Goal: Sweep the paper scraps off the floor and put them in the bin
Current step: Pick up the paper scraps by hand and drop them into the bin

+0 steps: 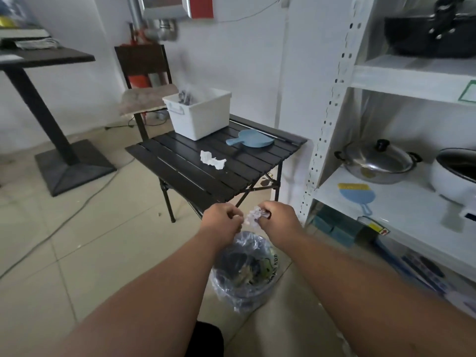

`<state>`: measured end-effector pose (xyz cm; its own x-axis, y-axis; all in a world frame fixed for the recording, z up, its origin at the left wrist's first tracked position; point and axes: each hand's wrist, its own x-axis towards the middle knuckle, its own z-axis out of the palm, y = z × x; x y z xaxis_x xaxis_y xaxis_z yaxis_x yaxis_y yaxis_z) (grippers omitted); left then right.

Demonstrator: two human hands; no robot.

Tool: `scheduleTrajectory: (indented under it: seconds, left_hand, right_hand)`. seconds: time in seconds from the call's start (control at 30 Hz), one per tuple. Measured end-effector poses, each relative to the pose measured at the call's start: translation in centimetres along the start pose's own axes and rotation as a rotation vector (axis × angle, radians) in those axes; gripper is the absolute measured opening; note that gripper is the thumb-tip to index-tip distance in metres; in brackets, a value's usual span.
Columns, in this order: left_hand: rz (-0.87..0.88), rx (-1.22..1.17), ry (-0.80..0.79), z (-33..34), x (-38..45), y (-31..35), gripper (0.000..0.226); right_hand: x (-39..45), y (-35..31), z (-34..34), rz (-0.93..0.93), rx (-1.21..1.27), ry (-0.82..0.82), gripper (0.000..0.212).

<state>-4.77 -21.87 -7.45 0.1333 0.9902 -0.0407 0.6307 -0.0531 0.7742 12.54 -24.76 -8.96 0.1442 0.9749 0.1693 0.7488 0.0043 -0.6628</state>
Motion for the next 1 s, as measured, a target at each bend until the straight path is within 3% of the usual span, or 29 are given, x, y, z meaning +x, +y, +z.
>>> scheduleTrajectory:
  seconds: [0.07, 0.2, 0.27, 0.43, 0.67, 1.0]
  left_hand:
    - [-0.027, 0.064, -0.029, 0.3, 0.9, -1.3, 0.011]
    - [-0.073, 0.207, -0.184, 1.6, 2.4, -3.1, 0.075]
    - [-0.075, 0.220, -0.234, 2.1, 2.9, -3.4, 0.086]
    - [-0.027, 0.227, -0.212, 2.6, 3.4, -3.1, 0.070]
    - [0.035, 0.142, -0.233, 4.8, 2.2, -1.2, 0.059]
    - [0.291, 0.207, -0.446, 16.8, -0.3, 6.0, 0.056]
  right_hand:
    - [0.6, 0.7, 1.4, 0.023, 0.014, -0.052, 0.023]
    - [1.5, 2.3, 3.8, 0.085, 0.023, -0.200, 0.048]
    - [1.8, 3.1, 4.4, 0.103, 0.011, -0.228, 0.048]
    - [2.0, 4.0, 4.3, 0.021, -0.039, -0.168, 0.031]
    - [0.8, 5.6, 1.5, 0.069, 0.002, -0.099, 0.023]
    - [-5.7, 15.6, -7.6, 0.255, -0.035, -0.017, 0.017]
